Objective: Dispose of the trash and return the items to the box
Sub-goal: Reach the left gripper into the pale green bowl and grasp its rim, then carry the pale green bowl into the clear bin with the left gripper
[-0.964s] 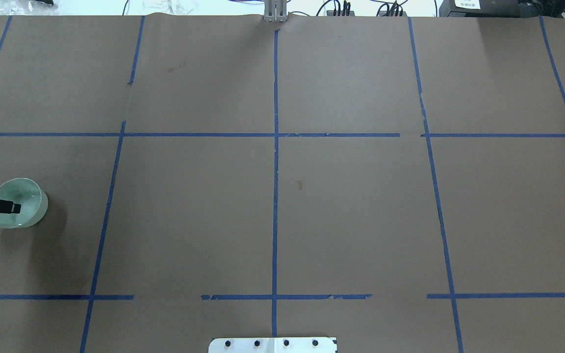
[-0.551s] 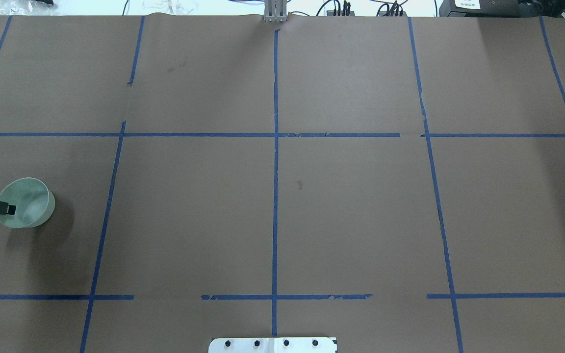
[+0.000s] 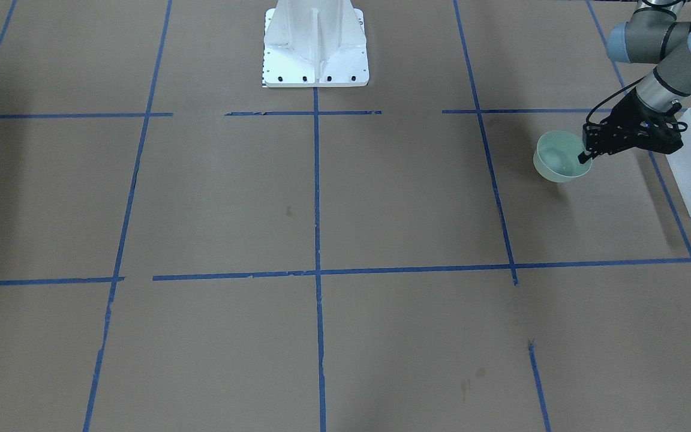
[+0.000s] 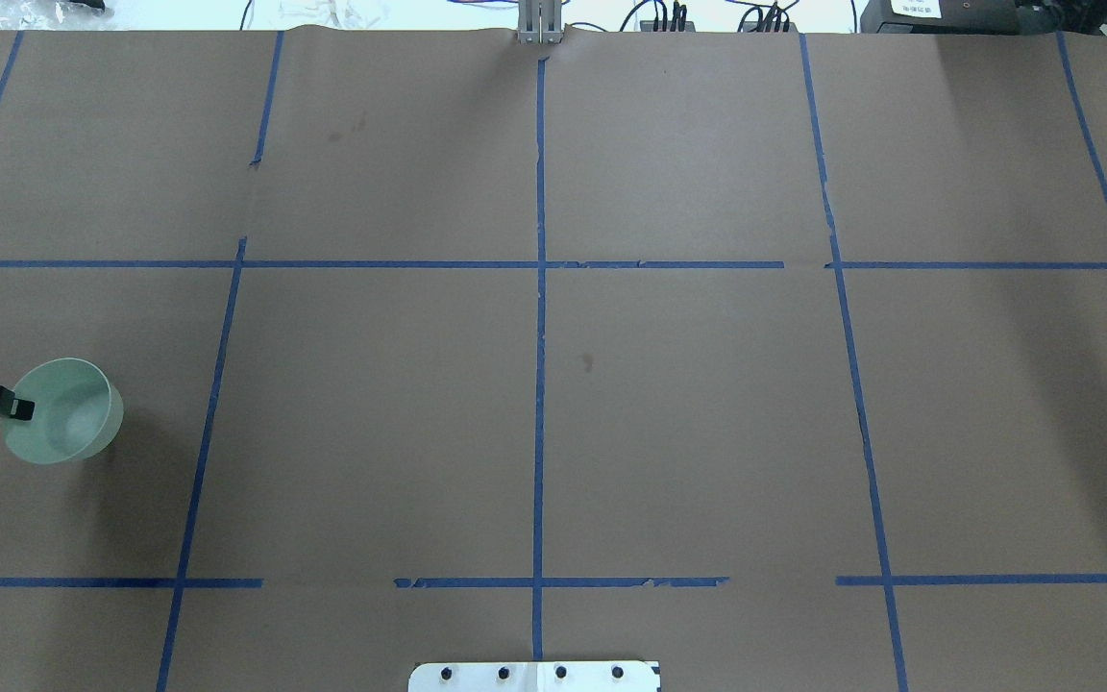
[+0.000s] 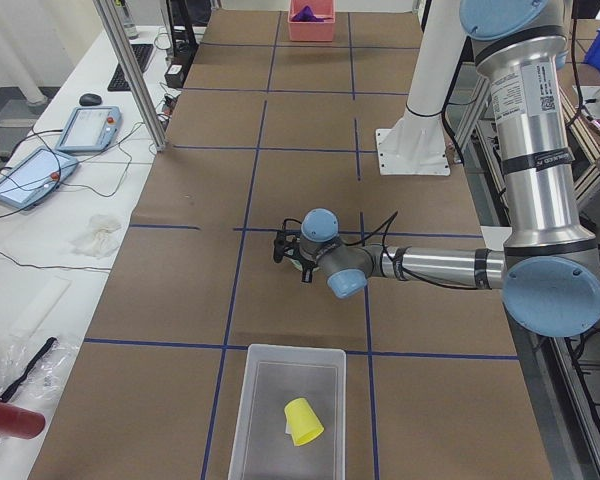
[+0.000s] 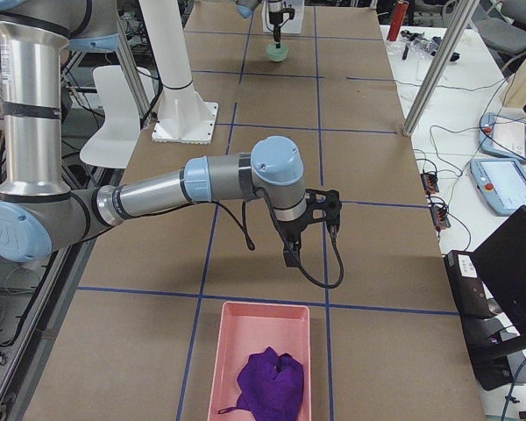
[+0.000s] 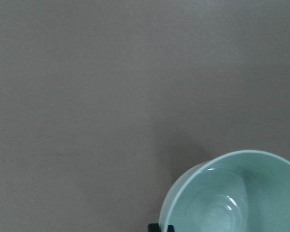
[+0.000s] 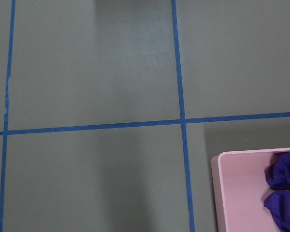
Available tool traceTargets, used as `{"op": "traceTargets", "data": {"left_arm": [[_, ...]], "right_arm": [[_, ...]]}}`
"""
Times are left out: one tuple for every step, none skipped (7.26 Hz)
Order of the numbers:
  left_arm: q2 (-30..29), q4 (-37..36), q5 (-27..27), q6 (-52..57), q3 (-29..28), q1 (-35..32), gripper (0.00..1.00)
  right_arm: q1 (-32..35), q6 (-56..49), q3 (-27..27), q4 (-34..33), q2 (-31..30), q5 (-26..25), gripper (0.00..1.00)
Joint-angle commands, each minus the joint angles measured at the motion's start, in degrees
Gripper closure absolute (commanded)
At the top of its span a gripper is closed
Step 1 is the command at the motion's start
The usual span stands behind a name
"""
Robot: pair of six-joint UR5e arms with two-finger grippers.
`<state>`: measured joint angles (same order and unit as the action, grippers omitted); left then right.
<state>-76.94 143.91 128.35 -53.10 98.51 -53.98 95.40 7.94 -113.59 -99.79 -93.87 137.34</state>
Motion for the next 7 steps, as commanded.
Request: {"op": "traceTargets", "data": {"left_arm": [[0.29, -1.78, 3.92, 5.15, 0.37, -7.08, 1.0], [0.3, -4.92, 4.02, 11.81, 0.1, -10.93, 1.0], [0.12, -12.18, 4.02, 23.45, 0.01, -18.54, 1.0], [-1.18, -20.43, 3.93, 35.05, -1.55, -25.58, 1.0], [-1.98, -24.08, 3.84, 43.69, -4.88, -31.65, 1.0], [-2.69, -24.29, 3.93, 49.69, -10.13, -37.54, 1.0], [-2.69, -24.46, 3.84, 54.71, -15.14, -42.13, 1.0]], "right_arm": [[-3.8, 3.48, -0.93, 0.21, 0.09, -0.4, 0.0], [-4.69, 3.32, -0.93, 0.65, 0.09, -0.58, 0.0], [-4.61, 2.62, -1.02, 3.35, -0.17, -0.67, 0.0], [-4.61, 2.52, -1.02, 4.24, -0.78, -0.41, 0.0], [-4.61, 2.7, -1.11, 4.25, -0.7, -0.06, 0.0], [-4.61, 3.05, -1.37, 4.17, -0.7, -0.05, 0.0], [-4.61, 3.4, -1.37, 4.25, -0.78, -0.14, 0.0]]}}
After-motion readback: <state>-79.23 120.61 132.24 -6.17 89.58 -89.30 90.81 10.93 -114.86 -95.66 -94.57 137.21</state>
